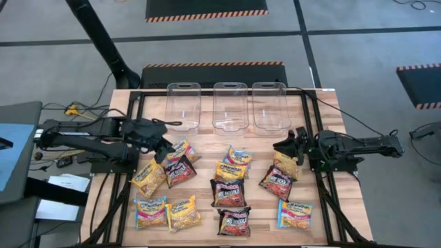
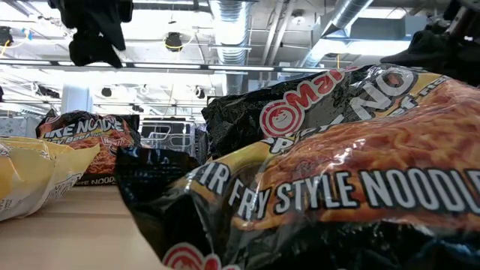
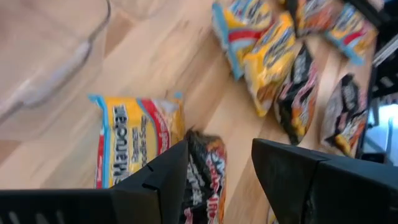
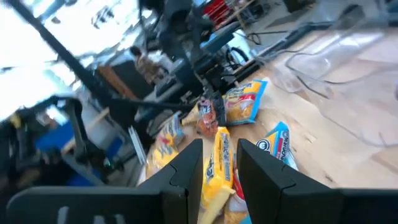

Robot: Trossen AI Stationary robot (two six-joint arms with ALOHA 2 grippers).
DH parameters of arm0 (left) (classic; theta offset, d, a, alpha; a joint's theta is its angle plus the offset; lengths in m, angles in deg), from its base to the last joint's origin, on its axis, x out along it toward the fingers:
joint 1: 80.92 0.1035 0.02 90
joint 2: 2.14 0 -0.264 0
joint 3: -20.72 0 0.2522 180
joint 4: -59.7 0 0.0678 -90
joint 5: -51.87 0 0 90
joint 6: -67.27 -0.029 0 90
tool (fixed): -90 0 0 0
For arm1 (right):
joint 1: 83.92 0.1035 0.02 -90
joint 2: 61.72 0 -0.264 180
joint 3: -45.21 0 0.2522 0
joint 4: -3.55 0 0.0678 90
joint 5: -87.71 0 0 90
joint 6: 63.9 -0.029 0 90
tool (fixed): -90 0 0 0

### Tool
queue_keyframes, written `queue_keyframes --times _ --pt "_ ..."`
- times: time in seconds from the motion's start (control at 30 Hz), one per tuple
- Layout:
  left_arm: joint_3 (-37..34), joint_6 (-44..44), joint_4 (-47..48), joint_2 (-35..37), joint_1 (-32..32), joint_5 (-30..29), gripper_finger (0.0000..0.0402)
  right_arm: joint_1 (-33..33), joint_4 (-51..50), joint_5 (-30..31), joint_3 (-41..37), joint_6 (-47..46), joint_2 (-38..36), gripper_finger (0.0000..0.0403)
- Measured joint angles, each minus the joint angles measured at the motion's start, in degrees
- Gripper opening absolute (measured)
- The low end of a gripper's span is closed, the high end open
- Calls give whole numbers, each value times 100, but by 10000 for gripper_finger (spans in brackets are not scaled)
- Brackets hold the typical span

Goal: Sort Maruchan noodles
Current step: Put the black noodle pack into the left transparent bin

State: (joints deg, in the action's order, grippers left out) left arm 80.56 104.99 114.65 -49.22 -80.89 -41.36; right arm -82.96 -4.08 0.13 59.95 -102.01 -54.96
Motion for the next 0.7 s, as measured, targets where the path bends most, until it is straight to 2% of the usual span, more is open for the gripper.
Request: queue_keyframes --times 0.2,0.7 --pt "0 169 21 -530 0 406 169 -61 0 12 4 -104 0 123" --pt "0 265 47 -1775 -4 936 169 -64 -9 15 22 -90 0 123"
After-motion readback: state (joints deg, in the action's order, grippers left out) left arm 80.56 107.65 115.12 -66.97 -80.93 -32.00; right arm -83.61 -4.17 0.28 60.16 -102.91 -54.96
